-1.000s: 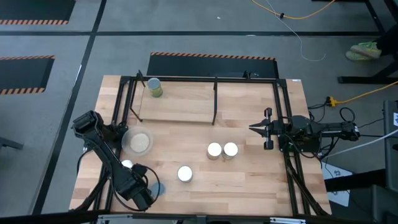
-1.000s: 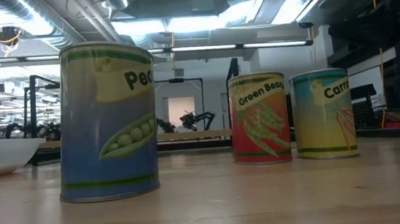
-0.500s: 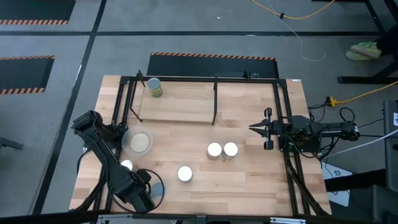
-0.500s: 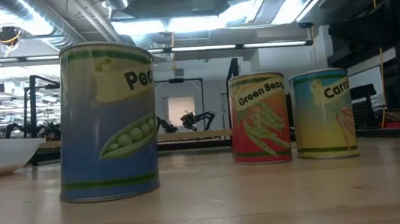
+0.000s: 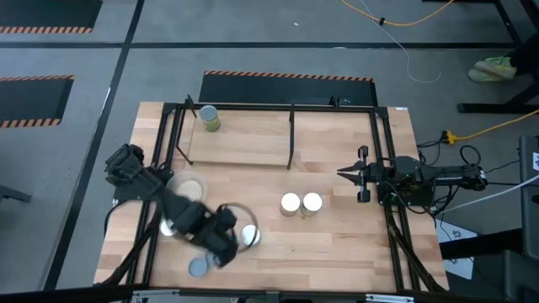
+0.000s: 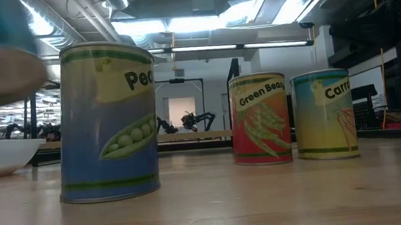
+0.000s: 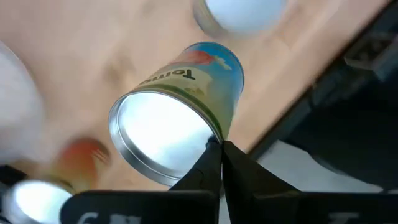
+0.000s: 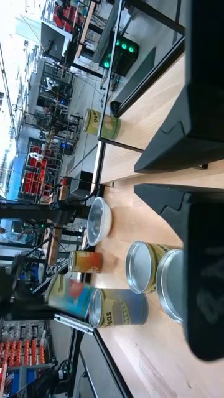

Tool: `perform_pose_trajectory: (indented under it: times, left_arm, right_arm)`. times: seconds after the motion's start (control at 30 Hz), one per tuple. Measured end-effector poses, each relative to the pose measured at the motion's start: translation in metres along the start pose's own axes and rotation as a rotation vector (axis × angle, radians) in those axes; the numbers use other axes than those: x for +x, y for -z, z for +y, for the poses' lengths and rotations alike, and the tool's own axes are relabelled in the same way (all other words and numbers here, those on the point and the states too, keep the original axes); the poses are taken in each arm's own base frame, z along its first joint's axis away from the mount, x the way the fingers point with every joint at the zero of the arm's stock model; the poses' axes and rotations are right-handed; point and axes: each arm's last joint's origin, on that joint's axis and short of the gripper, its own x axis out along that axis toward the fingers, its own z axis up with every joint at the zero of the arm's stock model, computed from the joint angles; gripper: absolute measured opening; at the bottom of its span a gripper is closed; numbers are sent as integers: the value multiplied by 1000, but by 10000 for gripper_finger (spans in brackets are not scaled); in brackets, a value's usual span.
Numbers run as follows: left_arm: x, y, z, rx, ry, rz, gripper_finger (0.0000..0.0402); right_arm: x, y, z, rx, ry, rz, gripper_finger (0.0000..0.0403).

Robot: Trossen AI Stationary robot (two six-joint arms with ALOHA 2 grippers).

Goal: Pick and place cans onto a shelf
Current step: Put the tomato can on the shelf

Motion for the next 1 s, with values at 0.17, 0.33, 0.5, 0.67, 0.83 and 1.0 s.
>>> perform_pose_trajectory:
  times: [0.17,0.33,0.5,0.67,0.83,1.0]
  left_arm:
    - [-2,-48,23,2,-72,-4,0]
    - [-6,-92,53,3,-146,-6,0]
    - [-12,-129,89,-11,-251,-32,0]
    - [-18,-157,123,-26,-344,-40,0]
    - [-24,-180,152,-34,-399,-63,0]
    - [-29,-195,178,-67,-441,-73,0]
  right_arm:
    - [0,0,0,0,0,0,45]
    - [0,0,0,0,0,0,45]
    - [0,0,0,0,0,0,45]
    - [0,0,0,0,0,0,45]
    - [0,0,0,0,0,0,45]
    - [0,0,0,0,0,0,45]
